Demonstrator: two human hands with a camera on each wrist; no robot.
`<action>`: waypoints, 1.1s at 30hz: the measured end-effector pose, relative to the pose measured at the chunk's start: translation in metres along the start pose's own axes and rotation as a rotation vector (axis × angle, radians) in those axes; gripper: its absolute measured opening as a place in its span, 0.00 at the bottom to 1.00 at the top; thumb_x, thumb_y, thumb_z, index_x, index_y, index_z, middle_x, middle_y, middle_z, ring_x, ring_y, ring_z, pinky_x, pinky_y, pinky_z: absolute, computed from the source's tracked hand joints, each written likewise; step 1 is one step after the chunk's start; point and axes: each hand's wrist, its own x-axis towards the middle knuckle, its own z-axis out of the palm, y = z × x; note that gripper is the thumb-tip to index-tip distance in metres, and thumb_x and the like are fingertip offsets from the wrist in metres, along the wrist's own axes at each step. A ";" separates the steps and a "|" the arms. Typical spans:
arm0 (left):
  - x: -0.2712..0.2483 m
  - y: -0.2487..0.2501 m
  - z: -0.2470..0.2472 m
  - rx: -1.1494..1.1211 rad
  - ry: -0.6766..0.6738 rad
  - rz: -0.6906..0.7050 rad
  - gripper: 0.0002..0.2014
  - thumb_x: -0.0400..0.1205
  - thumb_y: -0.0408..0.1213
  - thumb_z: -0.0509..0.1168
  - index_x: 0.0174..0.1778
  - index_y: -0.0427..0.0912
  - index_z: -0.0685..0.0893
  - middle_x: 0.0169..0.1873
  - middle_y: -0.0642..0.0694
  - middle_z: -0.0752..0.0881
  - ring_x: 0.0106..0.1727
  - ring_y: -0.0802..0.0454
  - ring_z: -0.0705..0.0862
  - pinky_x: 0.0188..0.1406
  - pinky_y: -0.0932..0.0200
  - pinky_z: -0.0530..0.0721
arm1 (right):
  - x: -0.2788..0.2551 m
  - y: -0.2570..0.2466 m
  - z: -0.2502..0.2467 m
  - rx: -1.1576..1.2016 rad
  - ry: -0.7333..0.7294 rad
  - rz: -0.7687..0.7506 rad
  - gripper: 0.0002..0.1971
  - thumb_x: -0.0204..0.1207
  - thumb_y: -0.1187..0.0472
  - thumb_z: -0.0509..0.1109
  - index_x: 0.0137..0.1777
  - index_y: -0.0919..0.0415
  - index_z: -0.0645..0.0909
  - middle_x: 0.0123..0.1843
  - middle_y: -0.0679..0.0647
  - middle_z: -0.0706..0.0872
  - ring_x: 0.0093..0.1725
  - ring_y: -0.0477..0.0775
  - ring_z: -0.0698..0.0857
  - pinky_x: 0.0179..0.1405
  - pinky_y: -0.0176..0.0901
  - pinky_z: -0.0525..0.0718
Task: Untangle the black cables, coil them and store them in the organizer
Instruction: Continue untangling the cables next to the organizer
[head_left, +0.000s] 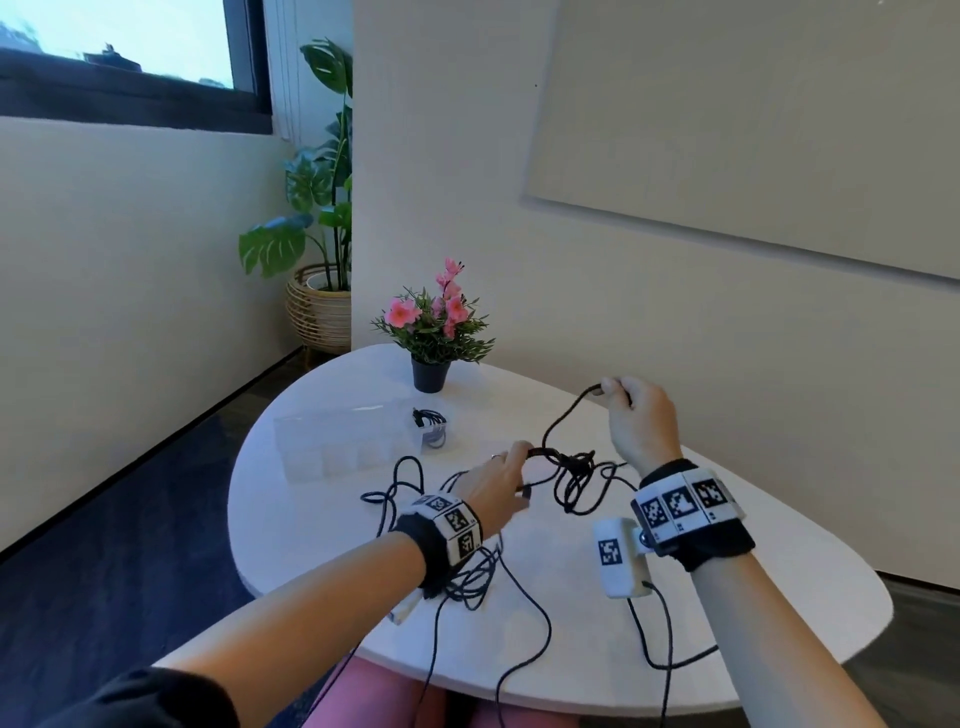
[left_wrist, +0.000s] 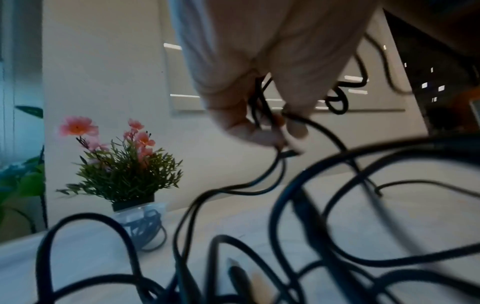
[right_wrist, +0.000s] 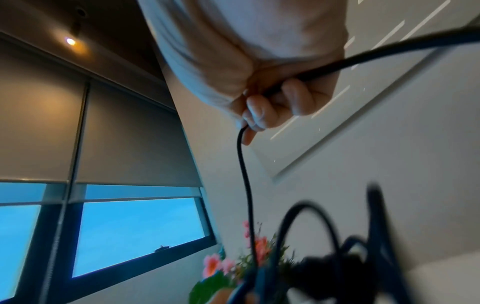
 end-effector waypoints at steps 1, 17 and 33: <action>0.007 -0.002 0.001 -0.090 0.043 -0.018 0.19 0.83 0.43 0.64 0.65 0.47 0.65 0.56 0.41 0.81 0.50 0.41 0.83 0.48 0.45 0.85 | 0.004 0.004 -0.008 -0.013 0.054 0.023 0.14 0.85 0.58 0.58 0.47 0.65 0.83 0.29 0.50 0.77 0.29 0.51 0.74 0.28 0.41 0.67; 0.034 -0.050 -0.035 0.197 0.173 -0.130 0.05 0.86 0.32 0.54 0.56 0.42 0.70 0.40 0.42 0.78 0.31 0.44 0.75 0.24 0.53 0.69 | 0.001 0.089 -0.023 -0.106 0.269 0.289 0.15 0.84 0.60 0.60 0.48 0.70 0.84 0.48 0.68 0.86 0.43 0.63 0.79 0.41 0.44 0.70; 0.016 -0.024 -0.050 -0.074 0.381 -0.076 0.11 0.84 0.32 0.57 0.60 0.40 0.80 0.49 0.39 0.84 0.47 0.40 0.83 0.43 0.50 0.83 | -0.007 0.035 0.037 -0.092 -0.678 -0.034 0.12 0.84 0.58 0.60 0.47 0.56 0.86 0.39 0.50 0.84 0.42 0.51 0.83 0.47 0.46 0.79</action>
